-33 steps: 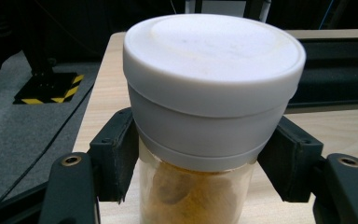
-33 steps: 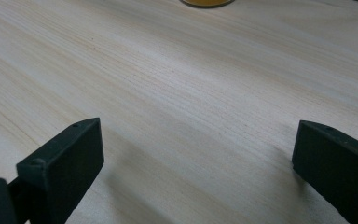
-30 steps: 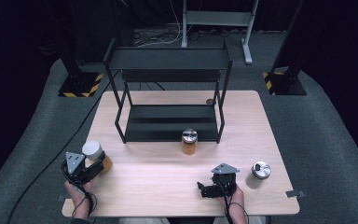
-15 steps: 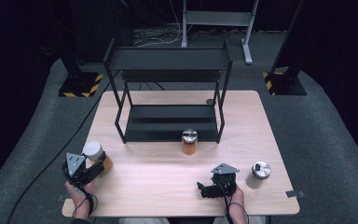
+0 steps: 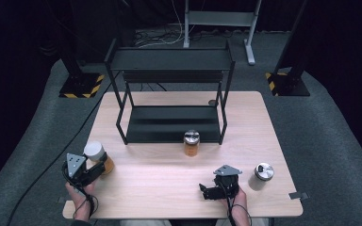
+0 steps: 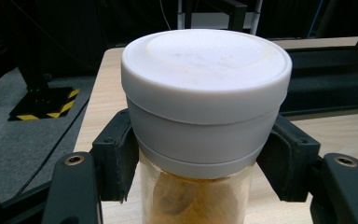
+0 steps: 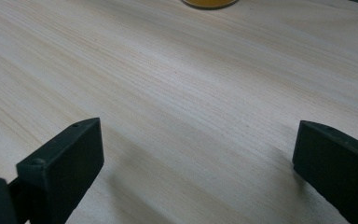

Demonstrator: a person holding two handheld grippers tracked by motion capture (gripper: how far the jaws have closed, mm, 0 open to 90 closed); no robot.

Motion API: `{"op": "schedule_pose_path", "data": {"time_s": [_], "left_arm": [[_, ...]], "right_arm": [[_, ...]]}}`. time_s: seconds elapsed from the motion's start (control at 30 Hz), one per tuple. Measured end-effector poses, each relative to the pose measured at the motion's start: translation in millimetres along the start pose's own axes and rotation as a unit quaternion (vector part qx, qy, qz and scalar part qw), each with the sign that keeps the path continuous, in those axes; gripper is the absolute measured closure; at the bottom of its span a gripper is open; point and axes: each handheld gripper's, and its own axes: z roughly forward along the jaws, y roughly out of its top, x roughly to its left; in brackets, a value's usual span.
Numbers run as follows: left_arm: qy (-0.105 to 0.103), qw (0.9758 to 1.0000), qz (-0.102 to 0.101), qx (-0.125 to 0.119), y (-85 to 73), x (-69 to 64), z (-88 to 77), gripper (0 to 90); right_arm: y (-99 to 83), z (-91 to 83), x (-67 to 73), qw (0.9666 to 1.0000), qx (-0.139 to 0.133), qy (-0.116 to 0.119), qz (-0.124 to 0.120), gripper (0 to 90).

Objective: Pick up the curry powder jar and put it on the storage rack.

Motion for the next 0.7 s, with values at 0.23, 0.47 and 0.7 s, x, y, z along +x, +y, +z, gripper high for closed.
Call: {"op": "schedule_pose_path", "data": {"time_s": [0.23, 0.47, 0.7], "left_arm": [[-0.008, 1.0, 0.004, -0.003, 6.0, -2.3, -1.1, 34.9], [-0.016, 0.9998, 0.007, -0.003, 9.4, -4.6, -1.2, 34.9], [-0.021, 0.9997, 0.009, -0.003, 11.2, -6.5, -0.9, 34.9]], "right_arm": [[0.0, 0.0, 0.2, 1.0, 0.001, 0.0, 0.0, 1.0], [0.0, 0.1, 0.1, 1.0, 0.001, 0.0, 0.0, 1.0], [0.1, 0.1, 0.3, 1.0, 0.001, 0.0, 0.0, 1.1]]}}
